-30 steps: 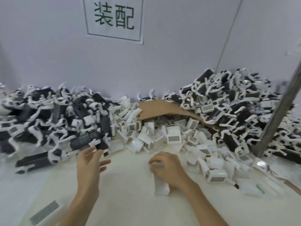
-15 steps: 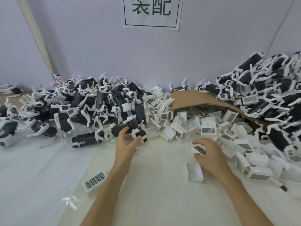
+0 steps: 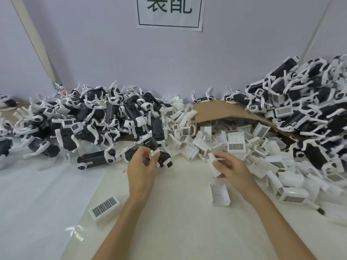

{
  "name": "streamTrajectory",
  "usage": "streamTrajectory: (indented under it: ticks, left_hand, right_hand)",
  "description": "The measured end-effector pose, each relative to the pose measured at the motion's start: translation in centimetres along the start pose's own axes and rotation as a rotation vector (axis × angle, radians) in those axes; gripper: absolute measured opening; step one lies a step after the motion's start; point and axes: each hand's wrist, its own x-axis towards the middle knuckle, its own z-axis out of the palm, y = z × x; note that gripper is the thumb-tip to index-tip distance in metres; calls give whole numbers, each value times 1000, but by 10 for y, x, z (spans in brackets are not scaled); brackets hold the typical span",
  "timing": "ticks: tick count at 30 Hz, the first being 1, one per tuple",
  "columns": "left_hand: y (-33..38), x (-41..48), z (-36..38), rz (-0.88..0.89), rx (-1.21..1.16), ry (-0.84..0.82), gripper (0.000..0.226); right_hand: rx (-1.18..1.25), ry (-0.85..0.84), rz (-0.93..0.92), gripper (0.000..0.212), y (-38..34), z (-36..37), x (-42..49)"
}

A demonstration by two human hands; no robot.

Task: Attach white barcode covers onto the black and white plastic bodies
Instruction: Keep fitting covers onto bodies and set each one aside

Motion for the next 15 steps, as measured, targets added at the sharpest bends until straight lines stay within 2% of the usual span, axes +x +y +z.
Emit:
streamTrajectory:
  ticks: [2,4,8,11,15]
  left_hand:
    - [7,0,-1,-18,-149,45,18]
    - [16,-1,-3,-133,-387,60,20]
    - [30,-3,-6,-355,-808,-85,29]
    - [35,-6,-5,-433,-923,-195,27]
    - [38,-10,-1,-556,-1016,-250,27]
  right_hand:
    - [207,-80,80,24,-7,1,-4]
    - [270,-142,113,26,-11,1,-7]
    - [318,-172,122,30,-14,5,-10]
    - [351,-161,113,35,-14,7,-10]
    - [420,-222,50,47,-13,7,-10]
